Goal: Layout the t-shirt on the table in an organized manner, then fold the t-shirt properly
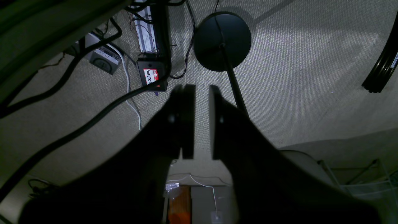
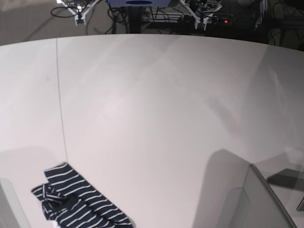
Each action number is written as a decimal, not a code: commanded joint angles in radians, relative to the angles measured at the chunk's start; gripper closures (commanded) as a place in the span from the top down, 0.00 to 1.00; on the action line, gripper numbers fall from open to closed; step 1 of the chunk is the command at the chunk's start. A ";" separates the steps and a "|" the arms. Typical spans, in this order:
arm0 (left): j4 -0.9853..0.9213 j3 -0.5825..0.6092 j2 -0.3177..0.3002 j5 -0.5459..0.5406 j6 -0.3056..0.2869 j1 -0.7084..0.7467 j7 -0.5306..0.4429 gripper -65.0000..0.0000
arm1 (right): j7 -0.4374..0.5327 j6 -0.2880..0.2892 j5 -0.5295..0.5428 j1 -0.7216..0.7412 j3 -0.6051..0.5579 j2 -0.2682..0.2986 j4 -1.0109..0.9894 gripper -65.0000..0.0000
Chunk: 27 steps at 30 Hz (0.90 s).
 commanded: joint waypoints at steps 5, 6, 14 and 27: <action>0.048 0.004 -0.014 0.001 0.005 0.055 -0.004 0.00 | 0.000 -0.002 0.001 -0.085 0.001 0.007 0.111 0.00; 0.084 0.004 -0.023 0.001 0.005 0.076 -0.004 0.00 | 0.000 -0.002 0.002 -0.110 0.001 0.009 0.138 0.00; 0.483 0.001 -0.111 -0.008 0.005 0.345 -0.004 0.00 | -0.072 -0.004 0.004 -0.388 0.063 0.033 0.530 0.00; 1.167 -0.011 -0.236 -0.011 0.005 0.694 -0.004 0.00 | -0.462 -0.001 0.002 -0.773 0.271 -0.004 1.588 0.00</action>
